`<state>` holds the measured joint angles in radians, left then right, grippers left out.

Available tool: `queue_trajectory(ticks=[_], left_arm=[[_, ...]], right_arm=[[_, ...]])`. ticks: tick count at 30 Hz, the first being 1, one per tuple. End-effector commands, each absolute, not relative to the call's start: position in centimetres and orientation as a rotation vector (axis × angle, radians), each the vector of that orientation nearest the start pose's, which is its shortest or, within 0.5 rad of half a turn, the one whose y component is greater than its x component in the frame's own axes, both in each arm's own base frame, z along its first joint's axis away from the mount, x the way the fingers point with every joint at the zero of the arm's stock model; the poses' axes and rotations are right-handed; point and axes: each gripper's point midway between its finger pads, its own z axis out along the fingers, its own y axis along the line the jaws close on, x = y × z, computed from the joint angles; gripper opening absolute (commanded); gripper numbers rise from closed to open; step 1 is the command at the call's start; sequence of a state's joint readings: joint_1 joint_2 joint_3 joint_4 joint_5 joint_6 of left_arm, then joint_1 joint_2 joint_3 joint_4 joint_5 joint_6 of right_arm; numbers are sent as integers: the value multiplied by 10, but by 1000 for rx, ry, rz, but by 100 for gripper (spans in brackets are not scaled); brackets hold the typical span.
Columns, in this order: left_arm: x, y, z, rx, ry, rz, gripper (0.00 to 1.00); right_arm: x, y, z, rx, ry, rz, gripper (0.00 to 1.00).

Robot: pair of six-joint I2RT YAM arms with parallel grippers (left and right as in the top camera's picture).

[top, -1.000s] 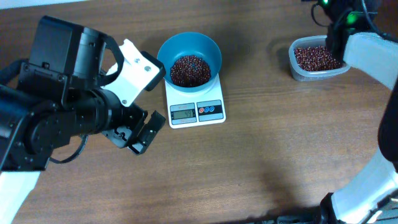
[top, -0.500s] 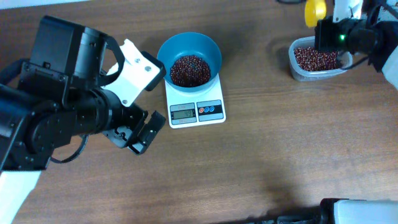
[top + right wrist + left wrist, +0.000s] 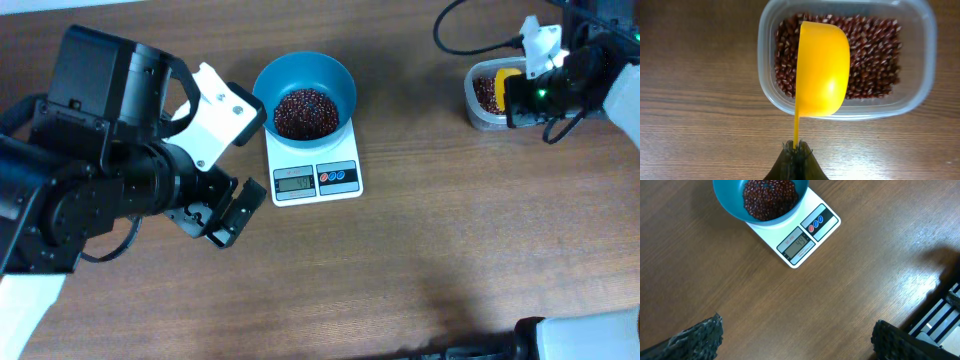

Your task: Scoop item into bowl and weigh 50g on scale

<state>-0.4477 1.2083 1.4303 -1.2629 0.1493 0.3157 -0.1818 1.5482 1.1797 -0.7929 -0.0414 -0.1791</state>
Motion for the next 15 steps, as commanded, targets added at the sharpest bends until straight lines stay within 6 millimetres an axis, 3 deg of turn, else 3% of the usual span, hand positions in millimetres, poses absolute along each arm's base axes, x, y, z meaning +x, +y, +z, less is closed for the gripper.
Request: queue_trajectory(ticks=[1,7,10,15], left_arm=[[237,-143,261,1045,2398,-237,99],[237,-143,261,1045,2398,-237,99],[237,-143,261,1045,2398,-237,99],[237,-143,261,1045,2398,-237,99]], right_arm=[[361,-61,103,-3,2768,-50,4],[372,-63,91,-2,2761,-50,4],[374,-49,92,-25,2747,63,4],[375,-46,93,-24,2742,91,4]])
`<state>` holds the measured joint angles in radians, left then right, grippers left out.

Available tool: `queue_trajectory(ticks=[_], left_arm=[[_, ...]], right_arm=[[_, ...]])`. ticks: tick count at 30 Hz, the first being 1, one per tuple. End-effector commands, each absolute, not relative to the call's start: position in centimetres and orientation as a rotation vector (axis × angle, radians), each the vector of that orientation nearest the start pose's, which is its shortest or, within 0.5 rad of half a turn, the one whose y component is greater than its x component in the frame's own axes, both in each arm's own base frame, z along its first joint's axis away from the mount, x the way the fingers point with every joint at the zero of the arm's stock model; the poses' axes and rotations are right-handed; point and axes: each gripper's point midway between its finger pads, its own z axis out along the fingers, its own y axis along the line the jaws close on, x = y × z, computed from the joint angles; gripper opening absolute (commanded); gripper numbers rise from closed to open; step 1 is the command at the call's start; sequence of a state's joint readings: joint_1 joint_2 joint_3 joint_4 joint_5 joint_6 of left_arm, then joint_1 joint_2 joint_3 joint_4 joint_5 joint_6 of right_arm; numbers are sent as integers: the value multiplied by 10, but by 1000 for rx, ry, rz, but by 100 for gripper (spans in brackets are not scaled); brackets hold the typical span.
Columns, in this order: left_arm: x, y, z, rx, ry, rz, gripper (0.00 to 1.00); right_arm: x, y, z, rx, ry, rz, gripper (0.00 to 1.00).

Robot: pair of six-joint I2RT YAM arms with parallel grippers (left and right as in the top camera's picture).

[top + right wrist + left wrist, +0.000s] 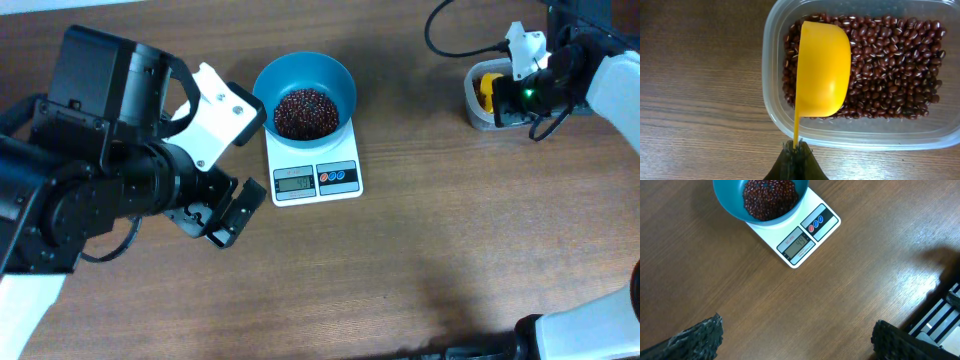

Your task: Scoop item into bowl and weigh 50g on scale

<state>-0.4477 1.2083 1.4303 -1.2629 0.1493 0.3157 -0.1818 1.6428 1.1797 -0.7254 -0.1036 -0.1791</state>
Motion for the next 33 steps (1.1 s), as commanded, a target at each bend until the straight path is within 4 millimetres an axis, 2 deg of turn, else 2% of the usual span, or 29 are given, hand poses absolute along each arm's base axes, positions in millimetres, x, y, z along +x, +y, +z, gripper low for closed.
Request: queue_trajectory(ticks=[1,4,8,10,13,16,18,20,21,25,33], left_arm=[[237,-143,261,1045,2398,-237,99],[237,-143,261,1045,2398,-237,99],[237,-143,261,1045,2398,-237,99],[237,-143,261,1045,2398,-237,99],[237,-143,261,1045,2398,-237,99],[237,-143,261,1045,2398,-237,99],[237,-143,261,1045,2398,-237,99],[237,-143,261,1045,2398,-237,99],[237,-143,261,1045,2398,-237,99],[237,-143,261,1045,2398,-237,99],[237,-143,261,1045,2398,-237,99]], right_arm=[[375,-45,93,-26,2740,104,4],[374,-50,93,-6,2738,98,4],[374,-76,97,125,2721,85,4],[376,-78,102,176,2691,168,4],[380,-73,113,197,2608,386,4],[379,-84,116,241,2580,417,4],[384,-83,127,221,2523,470,4],[394,-70,145,102,2427,552,4],[401,-59,161,34,2344,616,4],[416,-25,200,-156,2137,795,4],[426,92,229,-565,1954,900,4]])
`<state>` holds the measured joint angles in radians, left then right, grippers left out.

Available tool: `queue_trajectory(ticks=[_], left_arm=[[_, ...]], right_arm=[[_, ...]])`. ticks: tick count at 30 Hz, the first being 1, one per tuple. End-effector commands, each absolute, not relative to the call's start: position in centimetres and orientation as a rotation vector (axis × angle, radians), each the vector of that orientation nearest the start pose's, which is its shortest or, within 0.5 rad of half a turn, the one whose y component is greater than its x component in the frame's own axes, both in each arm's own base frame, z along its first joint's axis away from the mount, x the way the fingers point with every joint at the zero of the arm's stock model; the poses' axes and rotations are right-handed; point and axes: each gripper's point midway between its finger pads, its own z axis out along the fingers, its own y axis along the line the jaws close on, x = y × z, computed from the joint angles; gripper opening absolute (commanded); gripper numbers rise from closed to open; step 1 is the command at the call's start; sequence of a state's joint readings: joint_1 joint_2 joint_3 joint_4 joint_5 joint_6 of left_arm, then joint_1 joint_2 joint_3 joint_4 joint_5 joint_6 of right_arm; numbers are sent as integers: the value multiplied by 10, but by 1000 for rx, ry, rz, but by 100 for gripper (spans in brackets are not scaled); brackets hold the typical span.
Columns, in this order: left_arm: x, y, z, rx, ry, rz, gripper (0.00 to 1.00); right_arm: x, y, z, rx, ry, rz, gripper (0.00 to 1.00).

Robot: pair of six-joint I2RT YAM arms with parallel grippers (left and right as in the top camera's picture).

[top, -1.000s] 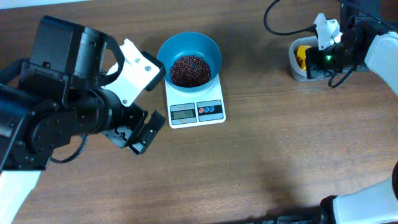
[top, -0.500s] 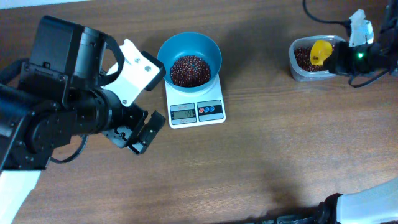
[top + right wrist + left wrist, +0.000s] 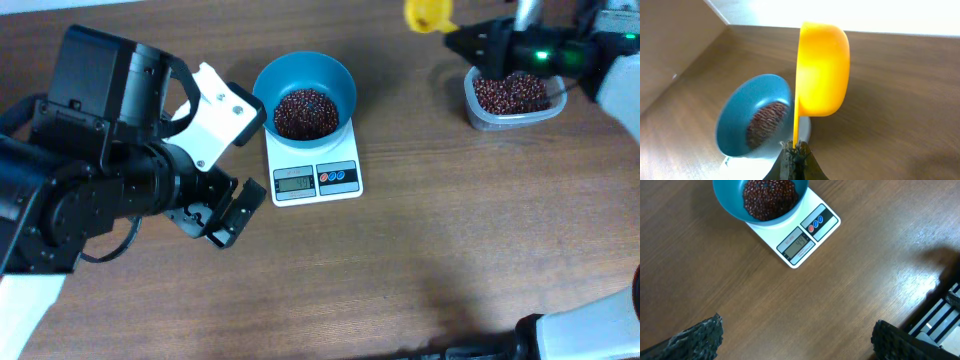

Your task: Scoop item into bowl and weigh 50g on scale

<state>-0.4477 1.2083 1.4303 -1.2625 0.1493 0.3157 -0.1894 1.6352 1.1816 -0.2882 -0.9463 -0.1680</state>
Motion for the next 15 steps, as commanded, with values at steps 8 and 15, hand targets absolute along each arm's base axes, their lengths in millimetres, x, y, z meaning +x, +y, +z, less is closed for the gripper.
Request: queue_trajectory(ticks=[8,15], left_arm=[[237,-143,261,1045,2398,-237,99],[237,-143,261,1045,2398,-237,99]], right_arm=[[421,175,238,-904,1776,765,4],[422,198,222,-1046,1763,553,4]])
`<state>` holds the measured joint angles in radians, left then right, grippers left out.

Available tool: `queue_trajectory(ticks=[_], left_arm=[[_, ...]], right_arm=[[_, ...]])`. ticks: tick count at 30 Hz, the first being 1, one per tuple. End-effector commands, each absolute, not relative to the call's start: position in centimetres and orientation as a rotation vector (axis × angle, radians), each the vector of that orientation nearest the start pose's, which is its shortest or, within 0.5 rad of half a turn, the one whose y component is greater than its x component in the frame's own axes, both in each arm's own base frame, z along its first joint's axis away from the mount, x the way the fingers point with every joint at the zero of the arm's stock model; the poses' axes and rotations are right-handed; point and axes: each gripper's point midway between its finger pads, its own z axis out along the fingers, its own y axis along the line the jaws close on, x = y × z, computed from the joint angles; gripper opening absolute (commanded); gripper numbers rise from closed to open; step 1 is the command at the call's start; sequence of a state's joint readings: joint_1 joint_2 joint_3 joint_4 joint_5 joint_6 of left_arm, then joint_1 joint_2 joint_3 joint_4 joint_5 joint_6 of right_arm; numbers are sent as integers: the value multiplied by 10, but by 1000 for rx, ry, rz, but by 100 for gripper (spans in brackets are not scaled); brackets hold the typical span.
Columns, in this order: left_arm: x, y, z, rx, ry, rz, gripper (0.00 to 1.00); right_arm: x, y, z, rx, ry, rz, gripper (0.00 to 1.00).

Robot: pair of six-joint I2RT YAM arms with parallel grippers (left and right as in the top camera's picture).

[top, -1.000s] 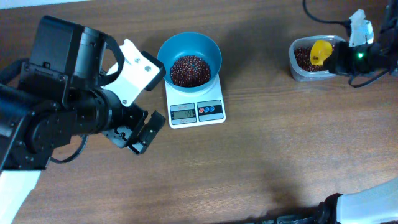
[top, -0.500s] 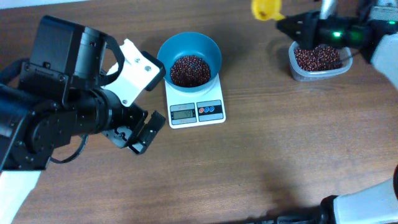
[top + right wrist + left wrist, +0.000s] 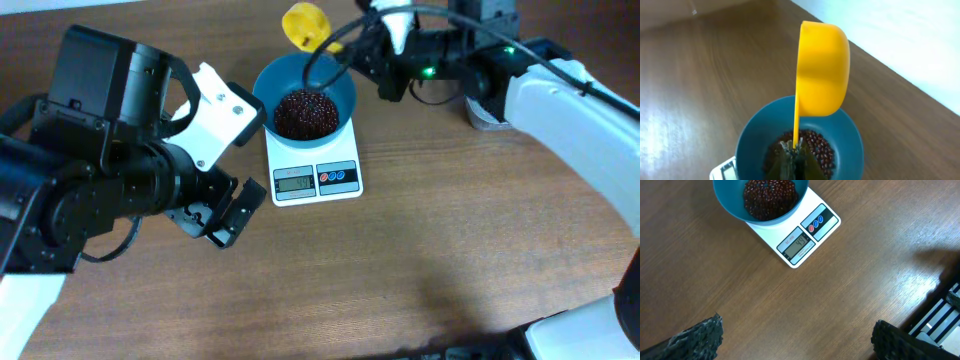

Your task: Scoop item into bowl and weigh 50g on scale

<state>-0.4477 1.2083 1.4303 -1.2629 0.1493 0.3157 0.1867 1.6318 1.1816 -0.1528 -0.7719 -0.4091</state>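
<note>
A blue bowl [image 3: 340, 90] holding red beans [image 3: 305, 112] stands on a white scale [image 3: 340, 180]; the display [image 3: 799, 243] reads about 49. My right gripper [image 3: 799, 149] is shut on the handle of a yellow scoop [image 3: 822, 67], held above the bowl [image 3: 755, 140]; the overhead view has the scoop [image 3: 303, 24] over the bowl's far rim. What the scoop carries is hidden. The bean tub [image 3: 478, 112] at the far right is mostly covered by my right arm. My left gripper [image 3: 797, 339] hangs open over bare table, left and near of the scale.
The big black left arm [image 3: 100, 170] fills the left part of the table. The right arm [image 3: 560, 100] reaches across the far right. A cable runs by the right gripper.
My right gripper has carried the yellow scoop leftward, from between tub and bowl to above the blue bowl. The left arm and the scale reading are unchanged.
First the scoop was in the bean tub with my right gripper shut on its handle, and it stayed there a moment later. Then it was lifted clear and held high left of the tub. Now it hangs over the bowl on the scale.
</note>
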Motion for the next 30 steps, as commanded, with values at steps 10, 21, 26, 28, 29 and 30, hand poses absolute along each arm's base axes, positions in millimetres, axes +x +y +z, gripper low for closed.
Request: queue_trajectory(ticks=[10,21,26,28,29,30], left_arm=[[237,-143,261,1045,2398,-237,99],[237,-143,261,1045,2398,-237,99],[237,-143,261,1045,2398,-237,99],[237,-143,261,1045,2398,-237,99],[237,-143,261,1045,2398,-237,99],[237,-143,261,1045,2398,-237,99]], right_arm=[[426,197,203,-1169,1775,299,4],[443,169,242,-1073,1741,-16,4],[452,114,292,-859,1722,-188,4],[454,79,301,-708,1774,-200,4],[453,67,300,-678,1797,-206,4],[452,49,294,-644,1844,-220,4]])
